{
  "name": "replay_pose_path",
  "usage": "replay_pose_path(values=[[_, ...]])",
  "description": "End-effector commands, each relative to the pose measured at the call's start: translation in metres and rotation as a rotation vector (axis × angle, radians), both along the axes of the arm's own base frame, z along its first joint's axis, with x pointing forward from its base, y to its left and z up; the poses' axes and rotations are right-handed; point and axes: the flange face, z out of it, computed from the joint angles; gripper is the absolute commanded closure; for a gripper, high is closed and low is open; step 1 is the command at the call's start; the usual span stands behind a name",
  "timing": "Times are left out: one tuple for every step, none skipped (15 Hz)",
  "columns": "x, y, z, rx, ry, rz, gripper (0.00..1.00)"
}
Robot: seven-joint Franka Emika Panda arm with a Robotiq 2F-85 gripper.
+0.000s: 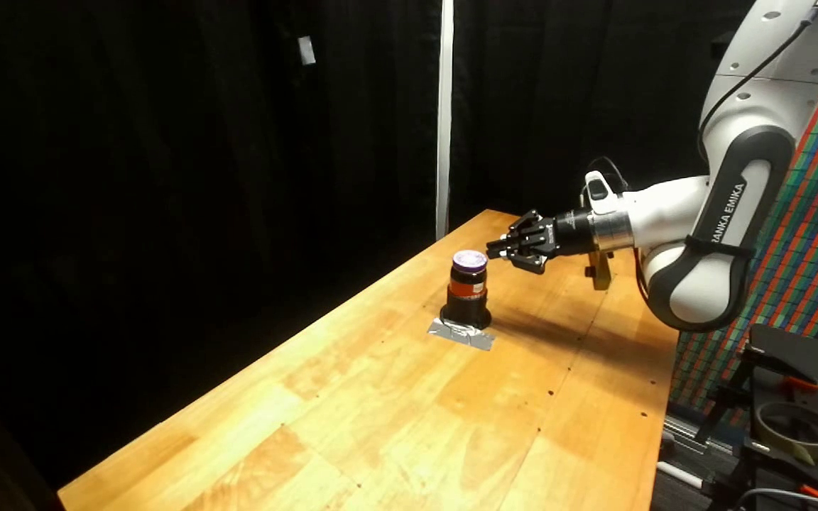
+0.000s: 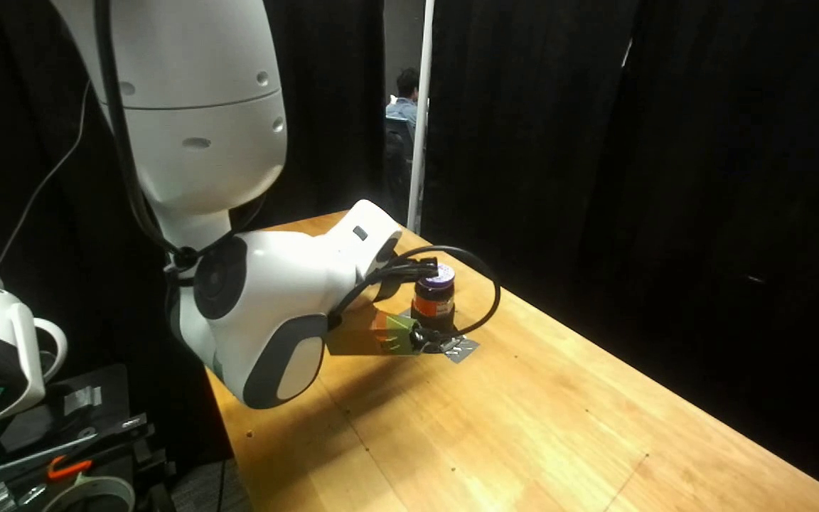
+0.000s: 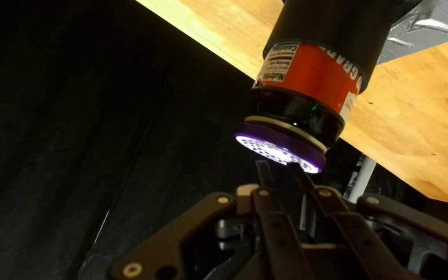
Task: Put the elastic around the bottle
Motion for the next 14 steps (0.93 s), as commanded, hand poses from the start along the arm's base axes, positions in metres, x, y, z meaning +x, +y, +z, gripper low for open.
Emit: replay_pose_path(values=[[-0.014,-0.005,-0.002,-0.001,-0.072,0.005,0.82],[-0.001,-0.008,0.015,0.004,-0.033,-0.015,0.82],[-0.007,-0.014,0.022,-0.008,0.035,-0.055,0.83],[0.002,-0.018,0.039,-0.041,0.111,-0.109,0.83],[0.000,-0.023,0.048,-0.065,0.147,-0.139,0.85],[0.003,-0.027,0.055,-0.094,0.189,-0.170,0.85],[0.006,-0.027,0.064,-0.117,0.227,-0.200,0.84],[0.008,-0.029,0.072,-0.140,0.270,-0.229,0.83],[0.009,-0.032,0.082,-0.158,0.313,-0.257,0.84],[0.009,-0.031,0.092,-0.169,0.358,-0.281,0.83],[0.010,-0.035,0.099,-0.178,0.407,-0.300,0.84],[0.012,-0.045,0.107,-0.182,0.456,-0.317,0.84],[0.017,-0.058,0.113,-0.186,0.503,-0.325,0.83],[0.026,-0.075,0.117,-0.194,0.548,-0.323,0.84]])
